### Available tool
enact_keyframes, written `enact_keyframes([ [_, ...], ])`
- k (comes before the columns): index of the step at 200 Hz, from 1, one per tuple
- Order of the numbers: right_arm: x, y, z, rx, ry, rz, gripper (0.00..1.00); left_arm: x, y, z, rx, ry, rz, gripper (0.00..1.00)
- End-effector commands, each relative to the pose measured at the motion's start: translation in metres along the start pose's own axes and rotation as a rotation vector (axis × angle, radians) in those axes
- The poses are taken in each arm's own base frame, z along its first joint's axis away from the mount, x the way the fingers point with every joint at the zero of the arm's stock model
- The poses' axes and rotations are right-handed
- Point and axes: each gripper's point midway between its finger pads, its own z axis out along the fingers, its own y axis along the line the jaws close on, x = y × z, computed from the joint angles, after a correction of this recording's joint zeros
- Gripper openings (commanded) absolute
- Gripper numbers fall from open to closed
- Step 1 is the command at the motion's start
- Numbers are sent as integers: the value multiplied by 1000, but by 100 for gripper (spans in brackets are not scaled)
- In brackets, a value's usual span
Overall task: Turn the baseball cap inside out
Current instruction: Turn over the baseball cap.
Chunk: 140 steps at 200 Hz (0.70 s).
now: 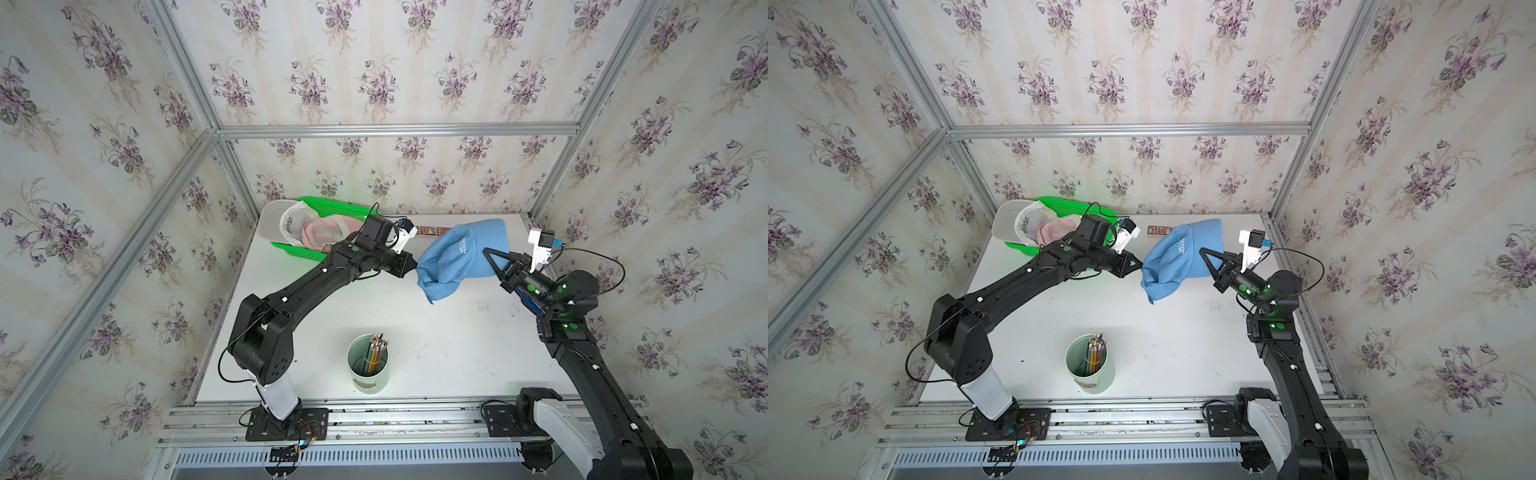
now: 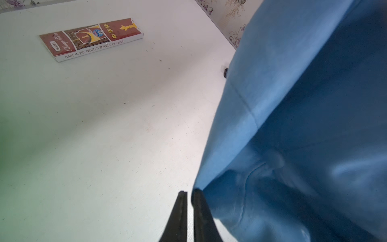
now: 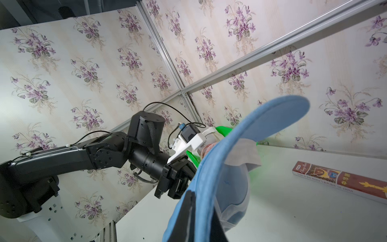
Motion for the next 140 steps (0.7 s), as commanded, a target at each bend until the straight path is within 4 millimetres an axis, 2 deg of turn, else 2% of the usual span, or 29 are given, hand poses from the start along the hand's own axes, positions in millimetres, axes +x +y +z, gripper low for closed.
enact_keyframes([
  [1, -21, 14, 1, -48, -65, -65, 0, 5, 6, 7, -72, 49, 25, 21],
  [21, -12, 3, 4, -31, -34, -35, 0, -11, -14, 14, -55, 40, 63, 28],
  [38, -4, -9, 4, 33, 2, -42, 0, -24, -18, 2, -68, 15, 63, 35],
  [49, 0, -17, 2, 89, 27, -67, 0, -31, -4, -15, -149, -6, 50, 37],
  [68, 3, -25, 0, 155, 68, -98, 0, -31, 28, -54, -302, -5, 31, 41],
  [83, 5, -26, 0, 147, 77, -99, 0, -33, 37, -79, -361, -20, 60, 45],
  [95, 9, -22, 3, 100, 91, -92, 0, -40, 20, -87, -298, -55, 110, 47],
  [106, 14, -14, 5, 36, 105, -84, 0, -46, -10, -86, -173, -94, 172, 51],
  [125, 18, -3, 7, -57, 120, -79, 0, -42, -54, -71, -40, -129, 353, 56],
  [140, 18, 9, 7, -133, 127, -91, 0, -31, -65, -56, 7, -117, 454, 62],
])
